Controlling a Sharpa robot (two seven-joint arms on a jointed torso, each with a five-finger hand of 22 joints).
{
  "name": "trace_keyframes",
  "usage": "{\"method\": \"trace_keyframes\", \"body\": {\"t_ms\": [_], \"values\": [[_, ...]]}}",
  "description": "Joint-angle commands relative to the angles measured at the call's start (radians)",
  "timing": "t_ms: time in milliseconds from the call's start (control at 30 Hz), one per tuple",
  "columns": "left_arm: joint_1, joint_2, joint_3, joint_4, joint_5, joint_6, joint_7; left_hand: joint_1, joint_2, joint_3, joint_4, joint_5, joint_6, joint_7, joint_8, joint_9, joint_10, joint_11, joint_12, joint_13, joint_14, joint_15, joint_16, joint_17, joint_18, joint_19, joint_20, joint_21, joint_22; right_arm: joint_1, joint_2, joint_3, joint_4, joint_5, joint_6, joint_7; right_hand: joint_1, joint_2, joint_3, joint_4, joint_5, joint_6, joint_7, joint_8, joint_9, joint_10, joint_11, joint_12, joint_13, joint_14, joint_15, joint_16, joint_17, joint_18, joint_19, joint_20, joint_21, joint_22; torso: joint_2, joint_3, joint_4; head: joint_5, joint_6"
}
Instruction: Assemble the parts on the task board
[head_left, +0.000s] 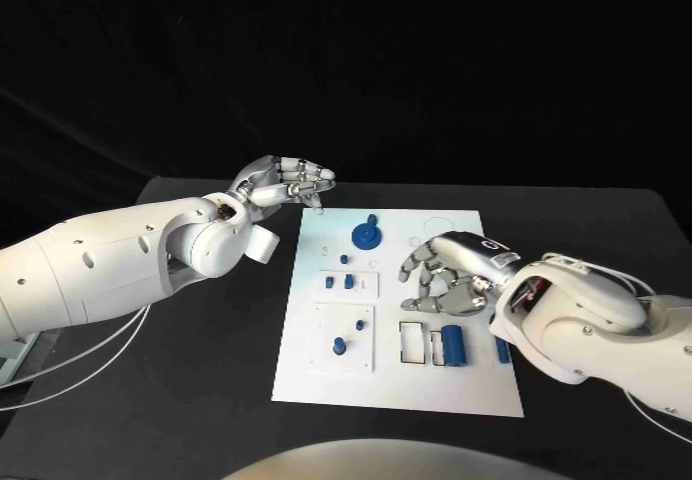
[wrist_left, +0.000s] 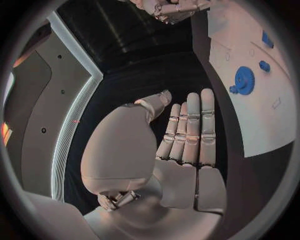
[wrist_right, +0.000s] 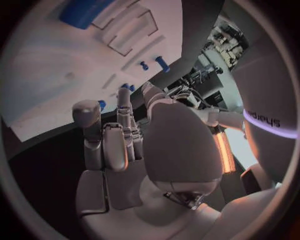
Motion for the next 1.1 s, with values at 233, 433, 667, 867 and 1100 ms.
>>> {"method": "trace_keyframes", "body": {"t_ms": [233,433,667,867,1100], "values": [[0.0,-0.002,-0.001,0.002,-0.002,0.001,0.003,-0.003,0.008,-0.007,-0.001,0.002,-0.011,0.0,0.005,0.0,-0.004,-0.001,0.001,0.002,-0.002,0.004,-0.006,0.002,0.013,0.002,0.005,-0.004,-0.001,0.013,-0.182,-0.013,0.039,0.37,-0.012,-0.047,-0.03,0.088,-0.25,0.001,0.006,-0.07,-0.023,0.17,0.058,0.049,-0.02,1.005,0.994,0.077,-0.016,0.108,0.248,-0.046,0.061,-0.008,0.158,0.138,-0.007,-0.0035,-0.0095,-0.058,0.029],[0.0,0.003,-0.004,0.0,-0.002,0.004,0.004,-0.003,0.008,-0.007,-0.001,0.002,-0.011,0.0,0.005,0.0,-0.005,-0.001,0.001,0.002,-0.003,0.004,-0.006,0.002,0.013,0.002,0.005,-0.004,-0.001,-0.032,-0.252,-0.021,0.074,0.344,-0.021,-0.149,-0.069,0.098,-0.323,0.004,0.008,-0.072,-0.029,0.225,0.077,0.116,-0.024,1.189,1.181,0.084,-0.018,0.122,0.289,-0.053,0.076,-0.01,0.196,0.172,-0.009,-0.0021,-0.0126,-0.087,0.027],[0.0,0.004,-0.006,-0.001,-0.002,0.006,0.005,-0.003,0.008,-0.007,-0.001,0.002,-0.011,0.0,0.005,0.0,-0.005,-0.001,0.001,0.002,-0.003,0.004,-0.006,0.002,0.013,0.002,0.005,-0.004,-0.001,-0.097,-0.258,-0.025,0.094,0.287,-0.052,-0.231,-0.11,0.088,-0.353,0.005,0.01,-0.08,-0.03,0.243,0.086,0.132,-0.025,1.225,1.218,0.087,-0.019,0.128,0.306,-0.056,0.082,-0.011,0.211,0.186,-0.01,-0.0009,-0.0143,-0.098,0.015],[-0.001,0.003,-0.006,-0.001,-0.002,0.007,0.005,-0.003,0.008,-0.007,-0.001,0.002,-0.011,0.0,0.005,0.0,-0.005,-0.001,0.001,0.002,-0.003,0.004,-0.006,0.002,0.013,0.002,0.005,-0.004,-0.001,-0.114,-0.247,-0.025,0.091,0.271,-0.059,-0.267,-0.137,0.087,-0.36,0.006,0.011,-0.083,-0.031,0.25,0.089,0.135,-0.025,1.231,1.225,0.089,-0.019,0.13,0.313,-0.057,0.085,-0.011,0.218,0.192,-0.01,-0.0026,-0.0104,-0.099,0.009],[-0.001,0.001,-0.006,-0.001,-0.002,0.007,0.004,-0.002,0.009,-0.007,-0.001,0.002,-0.011,-0.001,0.006,0.001,-0.006,-0.001,0.001,0.002,-0.003,0.004,-0.006,0.002,0.013,0.001,0.006,-0.005,-0.001,-0.131,-0.222,-0.026,0.088,0.267,-0.067,-0.284,-0.202,0.084,-0.363,0.007,0.014,-0.08,-0.034,0.263,0.093,0.136,-0.027,1.234,1.23,0.09,-0.021,0.132,0.319,-0.058,0.087,-0.012,0.222,0.199,-0.009,-0.0031,-0.0128,-0.096,0.006]]}}
